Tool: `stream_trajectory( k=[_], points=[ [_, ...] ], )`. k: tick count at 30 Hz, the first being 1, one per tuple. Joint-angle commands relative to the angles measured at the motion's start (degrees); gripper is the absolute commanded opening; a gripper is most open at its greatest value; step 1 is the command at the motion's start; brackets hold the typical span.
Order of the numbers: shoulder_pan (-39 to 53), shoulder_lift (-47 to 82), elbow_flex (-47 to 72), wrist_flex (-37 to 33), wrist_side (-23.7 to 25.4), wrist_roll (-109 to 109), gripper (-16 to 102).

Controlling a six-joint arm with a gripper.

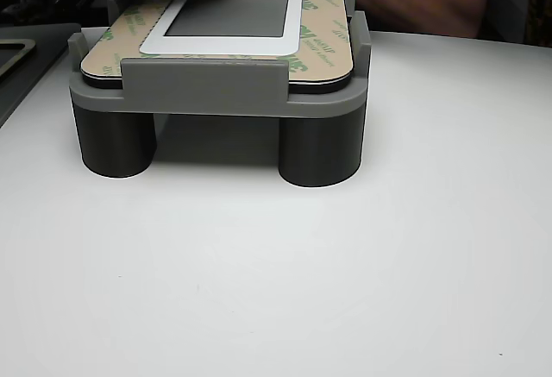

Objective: Peel off protective film from adhesive tape.

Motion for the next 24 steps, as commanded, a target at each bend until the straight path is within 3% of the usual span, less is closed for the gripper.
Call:
stream_trajectory(
  k=[1,24],
  points=[
    [-0.3,0.8,-1.1,-1.1,-0.6,-0.2,-8],
    [1.4,-3.3,-3.5,-2.2,-1.2,-0.5,-10]
  ],
)
